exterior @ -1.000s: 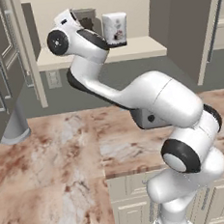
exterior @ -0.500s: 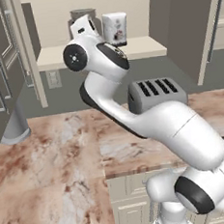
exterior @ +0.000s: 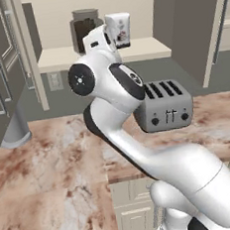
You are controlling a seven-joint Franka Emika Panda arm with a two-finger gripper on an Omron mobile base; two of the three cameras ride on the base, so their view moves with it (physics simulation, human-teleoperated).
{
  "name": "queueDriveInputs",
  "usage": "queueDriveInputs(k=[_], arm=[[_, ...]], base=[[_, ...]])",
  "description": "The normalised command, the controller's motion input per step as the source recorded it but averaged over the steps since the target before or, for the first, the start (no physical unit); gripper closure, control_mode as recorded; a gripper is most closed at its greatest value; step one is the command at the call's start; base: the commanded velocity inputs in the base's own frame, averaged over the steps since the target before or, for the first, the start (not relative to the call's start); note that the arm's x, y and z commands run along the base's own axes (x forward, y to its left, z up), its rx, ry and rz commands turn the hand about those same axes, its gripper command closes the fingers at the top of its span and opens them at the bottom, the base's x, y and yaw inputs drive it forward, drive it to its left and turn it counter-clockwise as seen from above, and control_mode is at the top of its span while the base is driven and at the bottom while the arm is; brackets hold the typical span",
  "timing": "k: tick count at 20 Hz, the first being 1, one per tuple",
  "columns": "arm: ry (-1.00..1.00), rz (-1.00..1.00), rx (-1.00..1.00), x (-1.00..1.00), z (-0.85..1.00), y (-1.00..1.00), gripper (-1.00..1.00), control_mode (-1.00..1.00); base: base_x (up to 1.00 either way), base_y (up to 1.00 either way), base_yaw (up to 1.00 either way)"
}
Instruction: Pick the jar and candle from the dining table and place them in the open cabinet. Close the cabinet after placing the objects.
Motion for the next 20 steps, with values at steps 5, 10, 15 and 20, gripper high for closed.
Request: queueDriveInputs(k=[5,10,15,20], arm=[[0.01,-0.05,0.0,-0.58,-0.25,-0.22,-1.0,-1.0],[0.01,0.0,0.0,0.0,0.0,0.0,-1.0,-1.0],[-0.06,0.0,-0.01,-0.19,-0.03,0.01,-1.0,1.0],[0.0,0.0,0.0,0.0,0.0,0.0,-1.0,1.0]], base=[[0.0,0.0,0.0],[0.0,0.0,0.0],[-0.2,0.0,-0.02],[-0.96,-0.03,-0.35]])
